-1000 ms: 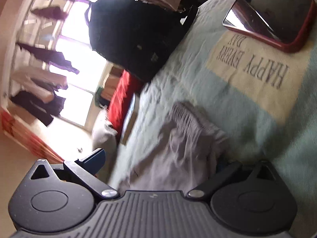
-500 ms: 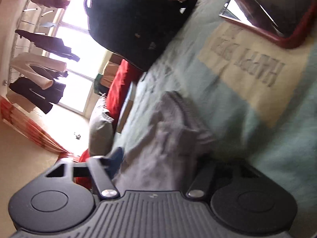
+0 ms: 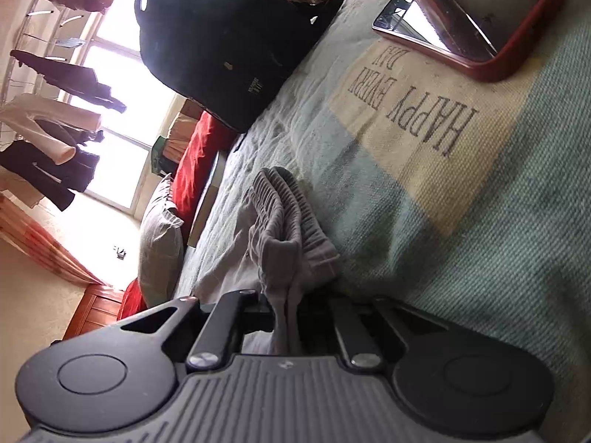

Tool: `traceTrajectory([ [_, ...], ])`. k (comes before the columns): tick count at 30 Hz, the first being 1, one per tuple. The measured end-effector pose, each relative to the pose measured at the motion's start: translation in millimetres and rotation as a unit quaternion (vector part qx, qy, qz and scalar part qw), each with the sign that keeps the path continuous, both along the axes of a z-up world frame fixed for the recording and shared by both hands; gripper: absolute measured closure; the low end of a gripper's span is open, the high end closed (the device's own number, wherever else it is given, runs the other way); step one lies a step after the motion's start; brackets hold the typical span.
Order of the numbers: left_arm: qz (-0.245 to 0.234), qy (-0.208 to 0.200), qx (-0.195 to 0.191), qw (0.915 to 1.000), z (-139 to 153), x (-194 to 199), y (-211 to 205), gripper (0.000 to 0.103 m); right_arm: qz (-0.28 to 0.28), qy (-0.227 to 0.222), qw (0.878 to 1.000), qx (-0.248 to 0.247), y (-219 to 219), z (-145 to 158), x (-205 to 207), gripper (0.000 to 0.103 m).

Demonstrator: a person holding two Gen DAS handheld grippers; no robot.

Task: Fold clothes
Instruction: 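Close the right tool on the grey garment's waistband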

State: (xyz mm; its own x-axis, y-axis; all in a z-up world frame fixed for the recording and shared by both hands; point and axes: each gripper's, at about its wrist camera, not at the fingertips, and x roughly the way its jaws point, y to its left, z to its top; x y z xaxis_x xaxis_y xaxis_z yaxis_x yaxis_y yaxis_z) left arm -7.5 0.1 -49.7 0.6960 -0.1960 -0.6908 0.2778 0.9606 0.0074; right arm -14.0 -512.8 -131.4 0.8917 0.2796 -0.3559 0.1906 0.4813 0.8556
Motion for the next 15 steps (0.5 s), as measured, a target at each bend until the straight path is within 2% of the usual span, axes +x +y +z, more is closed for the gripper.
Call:
traceTrajectory([
  [5,-0.001,0.001,0.003,1.0,-0.5,0.5,-1.1,0.014,0.002,0.0,1.0,-0.019,1.7,2.2,-3.2,0.096],
  [11,0.001,0.004,0.006,1.0,-1.9,1.4,-0.6,0.014,0.003,0.012,0.997,-0.074,10.7,9.8,-2.1,0.095],
  [15,0.002,0.007,0.006,1.0,-2.9,2.2,-0.1,0.014,0.005,0.02,0.998,-0.051,4.5,8.1,-2.6,0.095],
])
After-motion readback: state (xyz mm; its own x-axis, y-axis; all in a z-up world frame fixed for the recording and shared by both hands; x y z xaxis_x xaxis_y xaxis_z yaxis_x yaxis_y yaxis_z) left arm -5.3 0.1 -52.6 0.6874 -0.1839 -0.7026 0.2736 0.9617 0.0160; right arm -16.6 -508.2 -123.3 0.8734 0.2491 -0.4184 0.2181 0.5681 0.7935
